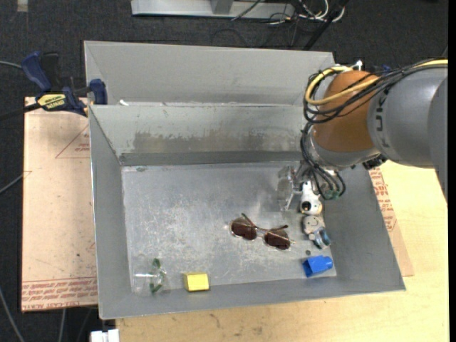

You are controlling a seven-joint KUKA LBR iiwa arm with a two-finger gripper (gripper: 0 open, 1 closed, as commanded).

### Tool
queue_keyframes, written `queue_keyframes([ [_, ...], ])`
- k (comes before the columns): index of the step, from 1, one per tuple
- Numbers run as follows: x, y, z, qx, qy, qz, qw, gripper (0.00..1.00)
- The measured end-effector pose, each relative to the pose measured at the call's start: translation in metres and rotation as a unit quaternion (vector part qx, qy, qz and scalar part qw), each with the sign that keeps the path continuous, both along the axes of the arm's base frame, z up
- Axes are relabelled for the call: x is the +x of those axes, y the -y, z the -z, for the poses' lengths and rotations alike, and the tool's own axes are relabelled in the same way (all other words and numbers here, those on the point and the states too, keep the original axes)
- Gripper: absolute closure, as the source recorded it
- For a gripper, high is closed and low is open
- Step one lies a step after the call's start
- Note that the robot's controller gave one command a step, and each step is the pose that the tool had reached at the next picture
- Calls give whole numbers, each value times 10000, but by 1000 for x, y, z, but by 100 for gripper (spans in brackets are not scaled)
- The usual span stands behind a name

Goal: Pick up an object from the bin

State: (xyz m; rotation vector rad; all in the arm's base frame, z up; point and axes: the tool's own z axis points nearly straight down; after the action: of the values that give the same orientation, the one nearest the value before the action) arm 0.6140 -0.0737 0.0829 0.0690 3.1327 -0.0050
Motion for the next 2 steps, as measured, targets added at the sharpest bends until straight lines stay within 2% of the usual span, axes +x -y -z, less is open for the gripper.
queue_keyframes([
  [1, -39, 74, 1, 35, -35, 44, 10000, 100],
  [2, -39, 75, 1, 25, -30, 43, 10000, 0],
])
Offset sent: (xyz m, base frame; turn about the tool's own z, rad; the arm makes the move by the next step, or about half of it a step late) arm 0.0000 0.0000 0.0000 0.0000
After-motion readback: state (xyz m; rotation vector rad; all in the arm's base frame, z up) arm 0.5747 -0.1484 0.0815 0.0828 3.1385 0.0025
